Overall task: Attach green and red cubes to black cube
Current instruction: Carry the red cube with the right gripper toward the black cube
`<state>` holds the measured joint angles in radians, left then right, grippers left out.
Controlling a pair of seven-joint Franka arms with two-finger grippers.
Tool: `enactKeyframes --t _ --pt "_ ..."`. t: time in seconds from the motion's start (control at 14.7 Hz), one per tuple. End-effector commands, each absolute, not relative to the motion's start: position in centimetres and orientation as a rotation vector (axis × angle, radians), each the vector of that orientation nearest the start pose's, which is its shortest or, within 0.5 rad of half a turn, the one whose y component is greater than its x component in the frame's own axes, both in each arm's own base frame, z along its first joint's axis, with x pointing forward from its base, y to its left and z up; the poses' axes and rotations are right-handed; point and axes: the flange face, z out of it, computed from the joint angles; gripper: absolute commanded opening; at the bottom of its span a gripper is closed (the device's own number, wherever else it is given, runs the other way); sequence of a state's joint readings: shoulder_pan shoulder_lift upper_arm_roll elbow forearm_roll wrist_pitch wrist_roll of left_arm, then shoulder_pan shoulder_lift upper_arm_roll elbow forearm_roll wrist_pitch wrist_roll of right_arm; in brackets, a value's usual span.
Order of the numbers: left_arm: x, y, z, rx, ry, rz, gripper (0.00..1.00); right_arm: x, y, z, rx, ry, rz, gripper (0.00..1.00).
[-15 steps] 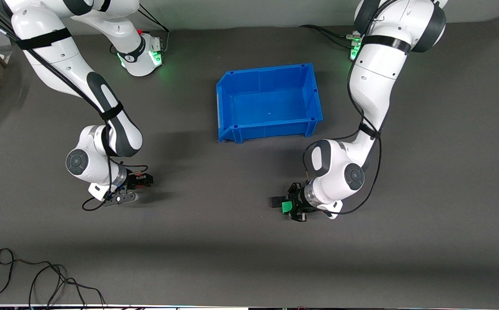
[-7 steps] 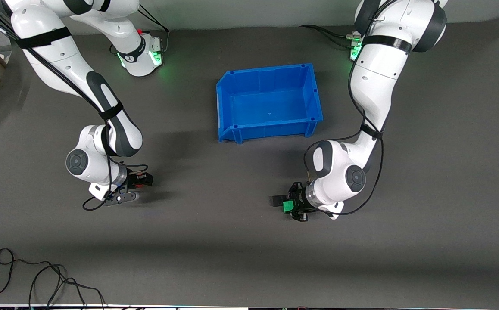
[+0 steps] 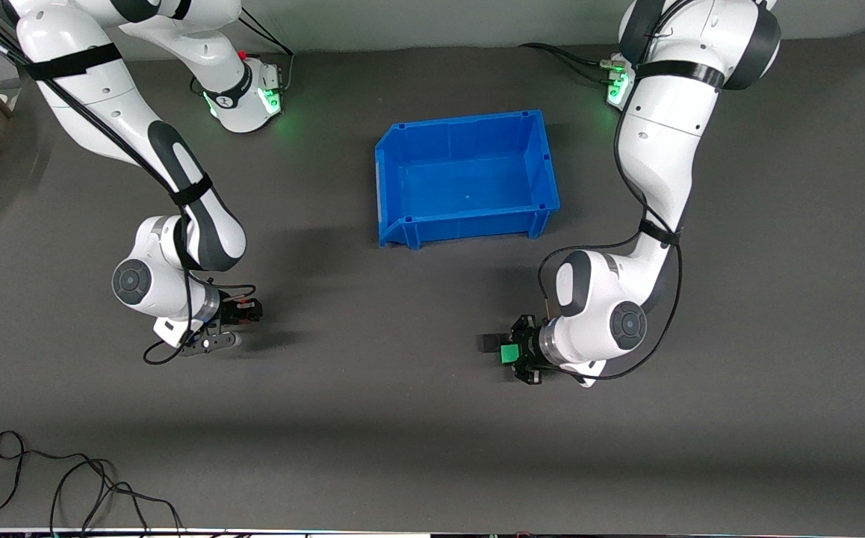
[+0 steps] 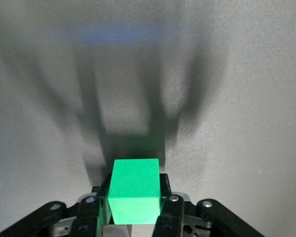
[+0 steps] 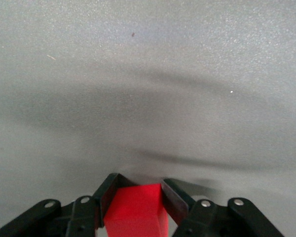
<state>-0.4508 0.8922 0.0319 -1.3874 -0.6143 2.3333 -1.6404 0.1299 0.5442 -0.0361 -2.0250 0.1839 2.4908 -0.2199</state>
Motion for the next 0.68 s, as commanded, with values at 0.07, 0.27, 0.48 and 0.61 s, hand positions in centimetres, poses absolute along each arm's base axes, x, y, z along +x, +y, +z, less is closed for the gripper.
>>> enactKeyframes --t 0.07,0.27,0.48,0.61 --pt "67.8 -31.7 20.0 1.873 2.120 -0.483 0.00 60.5 4.8 20.5 -2.990 -0.002 0.160 0.08" --pt "68.6 -30.8 20.6 1.834 2.133 -0.469 0.00 62.4 5.2 22.7 -2.932 0.395 0.142 0.05" --pt "69.0 -30.9 21.1 1.818 2.131 -0.464 0.00 64.2 6.3 24.3 -2.767 0.873 0.139 0.01" --pt "69.0 -30.7 20.8 1.819 2.136 -0.464 0.00 64.9 9.7 25.6 -2.604 1.138 0.167 0.01"
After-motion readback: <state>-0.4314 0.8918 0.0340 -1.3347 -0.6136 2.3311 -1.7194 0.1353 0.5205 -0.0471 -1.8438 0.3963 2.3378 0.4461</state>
